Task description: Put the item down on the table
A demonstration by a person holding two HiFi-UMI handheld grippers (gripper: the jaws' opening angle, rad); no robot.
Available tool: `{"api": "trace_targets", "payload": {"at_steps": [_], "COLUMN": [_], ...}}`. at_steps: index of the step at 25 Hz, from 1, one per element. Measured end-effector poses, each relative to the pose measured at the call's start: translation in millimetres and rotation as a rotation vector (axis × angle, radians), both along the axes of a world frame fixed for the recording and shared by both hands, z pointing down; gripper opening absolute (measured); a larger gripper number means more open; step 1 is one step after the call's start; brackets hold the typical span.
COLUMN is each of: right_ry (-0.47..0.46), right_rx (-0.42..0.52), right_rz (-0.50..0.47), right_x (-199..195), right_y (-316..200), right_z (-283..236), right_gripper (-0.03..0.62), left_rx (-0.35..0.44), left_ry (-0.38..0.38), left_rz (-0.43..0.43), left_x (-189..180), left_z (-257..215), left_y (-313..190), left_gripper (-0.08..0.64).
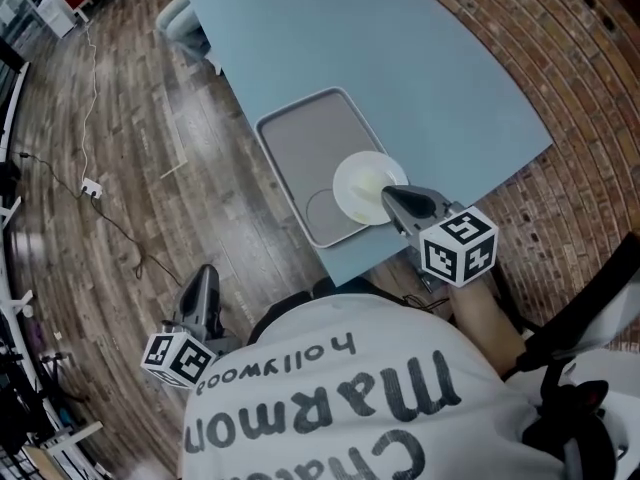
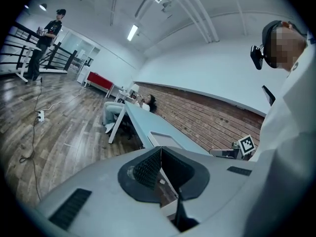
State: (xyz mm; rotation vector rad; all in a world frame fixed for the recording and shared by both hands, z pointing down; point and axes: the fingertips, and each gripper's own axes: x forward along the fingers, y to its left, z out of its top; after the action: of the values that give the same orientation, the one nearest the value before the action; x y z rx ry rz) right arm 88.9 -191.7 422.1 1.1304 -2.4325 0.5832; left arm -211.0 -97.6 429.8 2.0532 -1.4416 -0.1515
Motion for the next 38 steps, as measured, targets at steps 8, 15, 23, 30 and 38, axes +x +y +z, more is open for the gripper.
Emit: {"api": "trace_targets", "payload": {"at_steps": [8,15,23,30,38], "right_ry": [0.002,0.029,0.032,0.055,0.067], "right_rx": [-0.056,-0.083,-0.060,-0.086,-0.075], "right_rz": [0.047,0.063,0.073,0.071,0.069], "right_x": [28.7,47.6,53.9,56.8,57.5], "right_y": [24.4,30.6,18.9,10.5,6.3], "right_z": [18.2,31.6,28.7,36.0,37.5], "right_gripper": [0.009,0.009,0.009,0.009,0.009], "left_rx": [-0.015,-0.021,-0.046,-0.054,-0.047], "left_ry": [-0.010,-0.005,-0.024,-0.031,-0.026], "left_rz": [0.061,0.064,0.005,-0.025,-0.011], "left_x": [24.0,33.3,22.5,16.8,22.5], "left_z": [7.6,9.6,9.2,7.0,7.2], "left_y": [14.4,21.5,33.6,33.6,18.6], "left_gripper": [0.008,0.008,0.008,0.008,0.008]}}
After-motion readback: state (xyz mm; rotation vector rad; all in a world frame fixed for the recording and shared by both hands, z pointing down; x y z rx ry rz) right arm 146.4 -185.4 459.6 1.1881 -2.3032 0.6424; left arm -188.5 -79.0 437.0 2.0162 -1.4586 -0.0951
